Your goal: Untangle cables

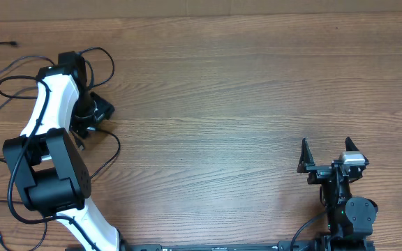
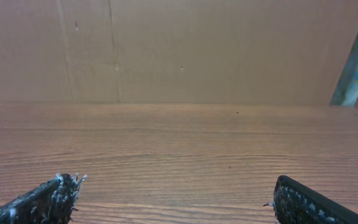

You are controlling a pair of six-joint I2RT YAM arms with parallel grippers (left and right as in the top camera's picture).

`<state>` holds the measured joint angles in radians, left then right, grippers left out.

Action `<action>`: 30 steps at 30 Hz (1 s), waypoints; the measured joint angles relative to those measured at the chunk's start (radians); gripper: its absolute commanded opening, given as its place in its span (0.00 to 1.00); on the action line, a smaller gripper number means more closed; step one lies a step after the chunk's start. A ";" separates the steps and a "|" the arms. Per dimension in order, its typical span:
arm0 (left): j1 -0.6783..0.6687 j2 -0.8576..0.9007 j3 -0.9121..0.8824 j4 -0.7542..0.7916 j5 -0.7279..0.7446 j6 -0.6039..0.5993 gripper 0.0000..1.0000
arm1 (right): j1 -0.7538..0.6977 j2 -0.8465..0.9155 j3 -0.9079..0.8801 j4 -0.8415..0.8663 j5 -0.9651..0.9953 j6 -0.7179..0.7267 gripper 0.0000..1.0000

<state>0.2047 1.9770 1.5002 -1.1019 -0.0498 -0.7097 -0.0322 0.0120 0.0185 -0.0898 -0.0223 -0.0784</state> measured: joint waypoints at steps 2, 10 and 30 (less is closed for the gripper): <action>0.000 0.000 0.000 0.038 -0.001 -0.002 0.50 | 0.000 0.000 0.000 0.000 0.000 0.000 1.00; 0.000 0.000 0.000 0.139 -0.060 -0.011 0.36 | 0.000 0.000 0.000 0.000 0.000 -0.001 1.00; 0.000 0.016 0.000 0.252 -0.098 0.212 0.04 | 0.000 0.000 0.000 0.000 0.000 0.000 1.00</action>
<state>0.2047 1.9934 1.5002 -0.8497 -0.1478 -0.4980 -0.0322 0.0120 0.0185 -0.0898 -0.0223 -0.0788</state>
